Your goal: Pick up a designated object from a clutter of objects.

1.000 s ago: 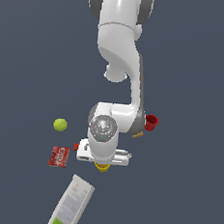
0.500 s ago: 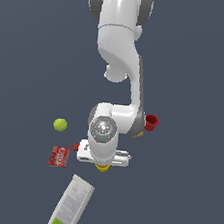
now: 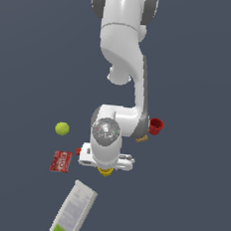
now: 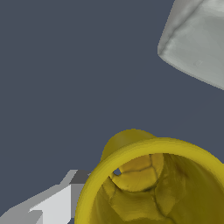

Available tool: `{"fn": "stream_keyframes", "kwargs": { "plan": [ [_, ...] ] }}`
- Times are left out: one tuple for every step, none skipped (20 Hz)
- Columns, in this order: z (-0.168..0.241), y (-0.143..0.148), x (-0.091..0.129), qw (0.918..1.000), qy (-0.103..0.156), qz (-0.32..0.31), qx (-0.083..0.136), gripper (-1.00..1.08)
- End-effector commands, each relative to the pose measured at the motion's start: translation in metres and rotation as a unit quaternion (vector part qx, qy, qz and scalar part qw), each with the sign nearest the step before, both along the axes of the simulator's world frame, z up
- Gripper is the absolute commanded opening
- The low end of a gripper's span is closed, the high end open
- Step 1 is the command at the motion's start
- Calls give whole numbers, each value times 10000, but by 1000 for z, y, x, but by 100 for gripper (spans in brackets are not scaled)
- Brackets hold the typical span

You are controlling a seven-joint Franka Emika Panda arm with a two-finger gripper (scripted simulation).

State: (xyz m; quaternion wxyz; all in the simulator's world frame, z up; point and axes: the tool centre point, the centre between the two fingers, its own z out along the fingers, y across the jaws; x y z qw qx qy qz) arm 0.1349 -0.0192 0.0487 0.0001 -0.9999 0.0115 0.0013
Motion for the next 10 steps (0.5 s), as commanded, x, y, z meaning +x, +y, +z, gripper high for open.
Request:
{"fn": "stream_keyframes", "kwargs": {
  "plan": [
    [5,-3,-2,10000,-11,-3,-1,-100],
    [7,-4,-4,10000,-11,-3,-1,-100],
    [10,-6,-6,10000,-11,-3,-1,-100],
    [13,-7,-8,10000,-11,-3,-1,-100],
    [16,-9,-11,10000,-11,-3,-1,-100],
    [19,-11,-14,10000,-11,-3,-1,-100],
    [23,-14,-17,10000,-11,-3,-1,-100],
    [28,-16,-20,10000,-11,-3,-1,-100],
    [32,-19,-24,10000,-11,-3,-1,-100],
    [37,-22,-28,10000,-11,-3,-1,-100]
  ]
}}
